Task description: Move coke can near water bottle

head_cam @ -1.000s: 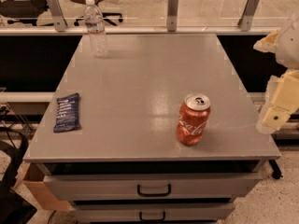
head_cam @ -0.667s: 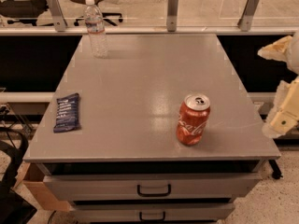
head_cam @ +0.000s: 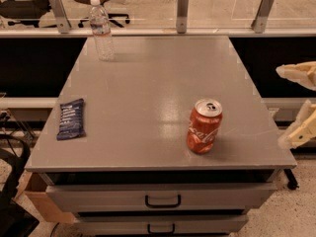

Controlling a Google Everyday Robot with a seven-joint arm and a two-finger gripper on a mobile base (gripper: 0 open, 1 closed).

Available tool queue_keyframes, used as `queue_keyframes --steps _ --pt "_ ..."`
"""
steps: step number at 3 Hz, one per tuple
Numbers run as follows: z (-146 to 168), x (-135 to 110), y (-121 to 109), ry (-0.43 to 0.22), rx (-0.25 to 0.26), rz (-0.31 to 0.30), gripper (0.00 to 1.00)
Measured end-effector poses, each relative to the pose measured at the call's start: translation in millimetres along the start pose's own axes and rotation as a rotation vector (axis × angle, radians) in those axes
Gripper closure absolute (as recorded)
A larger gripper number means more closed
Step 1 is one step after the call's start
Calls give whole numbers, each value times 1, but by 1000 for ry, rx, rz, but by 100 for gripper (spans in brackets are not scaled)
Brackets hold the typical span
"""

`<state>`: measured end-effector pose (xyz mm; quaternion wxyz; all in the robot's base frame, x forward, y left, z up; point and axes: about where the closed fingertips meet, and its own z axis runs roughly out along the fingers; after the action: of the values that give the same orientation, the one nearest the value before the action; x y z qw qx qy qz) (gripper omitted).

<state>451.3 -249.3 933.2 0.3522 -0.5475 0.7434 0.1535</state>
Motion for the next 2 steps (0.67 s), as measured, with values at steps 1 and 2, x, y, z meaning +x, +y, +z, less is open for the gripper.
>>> queue_keyframes --steps 1,2 --pt "19 -6 -5 -216 -8 18 0" --pt "28 -14 -2 -345 0 20 0"
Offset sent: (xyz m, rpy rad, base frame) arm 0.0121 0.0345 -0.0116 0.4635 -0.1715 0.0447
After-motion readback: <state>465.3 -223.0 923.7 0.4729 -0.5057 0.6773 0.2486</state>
